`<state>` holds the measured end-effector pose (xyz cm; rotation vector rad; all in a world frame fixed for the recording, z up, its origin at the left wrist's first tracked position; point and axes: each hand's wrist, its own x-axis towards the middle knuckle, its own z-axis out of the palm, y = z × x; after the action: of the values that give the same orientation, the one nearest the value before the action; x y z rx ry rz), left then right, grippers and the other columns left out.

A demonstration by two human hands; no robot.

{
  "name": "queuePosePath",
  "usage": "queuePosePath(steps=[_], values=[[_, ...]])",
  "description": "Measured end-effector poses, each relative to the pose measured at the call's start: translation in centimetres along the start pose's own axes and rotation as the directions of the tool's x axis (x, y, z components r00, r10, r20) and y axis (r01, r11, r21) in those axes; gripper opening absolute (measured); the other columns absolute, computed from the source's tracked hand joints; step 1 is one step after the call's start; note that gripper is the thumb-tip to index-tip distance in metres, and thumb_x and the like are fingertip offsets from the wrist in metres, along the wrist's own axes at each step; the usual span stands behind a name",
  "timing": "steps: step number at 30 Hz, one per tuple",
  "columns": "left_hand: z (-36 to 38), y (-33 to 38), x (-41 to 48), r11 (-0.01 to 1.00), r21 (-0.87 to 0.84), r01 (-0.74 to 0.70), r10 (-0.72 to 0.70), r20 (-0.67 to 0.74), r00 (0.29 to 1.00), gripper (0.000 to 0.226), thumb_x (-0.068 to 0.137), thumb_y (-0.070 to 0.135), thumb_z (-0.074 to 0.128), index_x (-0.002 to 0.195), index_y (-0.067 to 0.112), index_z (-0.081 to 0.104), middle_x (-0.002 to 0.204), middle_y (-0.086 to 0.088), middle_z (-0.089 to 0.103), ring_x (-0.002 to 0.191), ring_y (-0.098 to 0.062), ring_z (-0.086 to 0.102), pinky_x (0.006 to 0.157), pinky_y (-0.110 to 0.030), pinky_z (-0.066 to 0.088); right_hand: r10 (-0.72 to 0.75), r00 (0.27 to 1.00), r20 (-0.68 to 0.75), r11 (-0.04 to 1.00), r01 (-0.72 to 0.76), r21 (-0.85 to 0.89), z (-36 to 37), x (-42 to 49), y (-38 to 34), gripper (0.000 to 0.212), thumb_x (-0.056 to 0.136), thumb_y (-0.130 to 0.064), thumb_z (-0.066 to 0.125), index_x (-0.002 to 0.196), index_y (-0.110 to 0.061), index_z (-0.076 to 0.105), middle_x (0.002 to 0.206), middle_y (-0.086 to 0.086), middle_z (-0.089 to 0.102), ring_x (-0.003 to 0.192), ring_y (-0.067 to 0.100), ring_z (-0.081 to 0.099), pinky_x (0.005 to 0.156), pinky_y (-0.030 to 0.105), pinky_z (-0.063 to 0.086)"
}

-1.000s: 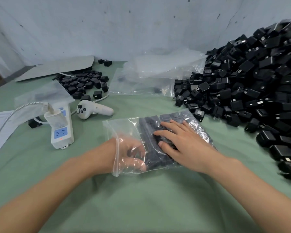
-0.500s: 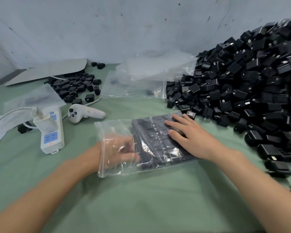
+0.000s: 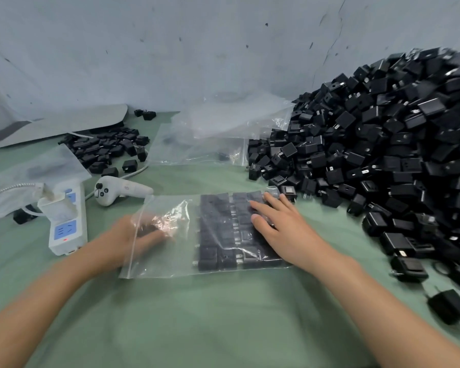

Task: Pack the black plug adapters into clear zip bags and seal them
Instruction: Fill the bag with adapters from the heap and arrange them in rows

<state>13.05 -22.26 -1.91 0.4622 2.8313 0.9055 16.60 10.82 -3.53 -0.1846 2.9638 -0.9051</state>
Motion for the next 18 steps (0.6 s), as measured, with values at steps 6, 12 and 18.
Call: queuePosePath(steps=[6,12,18], values=[[-0.1,0.2,-2.2,0.727,-0.668,0.156,-0.289,-0.092,0.953,0.041,0.093,0.056,0.046,0.126,0.037,0.060,0.098,-0.003,0.078,0.090,-0.016,0.074,0.083,-0.037,0.049,0.056,0.992,-0.113,0.997,-0.048,0.067,-1.6,-0.6,0.4,0.047,0.106,-0.044,0.032,0.152,-0.037,0.035,0.166,-0.006,0.018,0.154,0.016,-0.003,0.125,0.039,0.006],[-0.7,-0.9,-2.1,0.867,-0.446,0.223,-0.334,-0.189,0.923,0.047,0.093,0.025,0.067,0.132,0.037,0.045,0.083,0.003,0.078,0.080,-0.022,0.071,0.079,-0.034,0.052,0.127,0.964,-0.232,0.992,-0.128,0.012,-4.0,-1.4,1.4,0.044,0.105,-0.031,0.038,0.149,-0.030,0.043,0.163,-0.004,0.026,0.154,0.020,0.003,0.125,0.041,0.007],[-0.5,-3.3,-0.8,0.838,-0.507,0.203,-0.434,-0.393,0.810,0.027,0.095,0.019,0.060,0.113,0.039,0.059,0.089,-0.001,0.075,0.079,-0.015,0.070,0.072,-0.035,0.053,0.304,0.853,-0.425,0.873,-0.428,-0.233,-6.2,-2.9,3.3,0.050,0.102,-0.036,0.039,0.151,-0.025,0.036,0.164,0.011,0.021,0.152,0.034,0.007,0.121,0.055,0.008]])
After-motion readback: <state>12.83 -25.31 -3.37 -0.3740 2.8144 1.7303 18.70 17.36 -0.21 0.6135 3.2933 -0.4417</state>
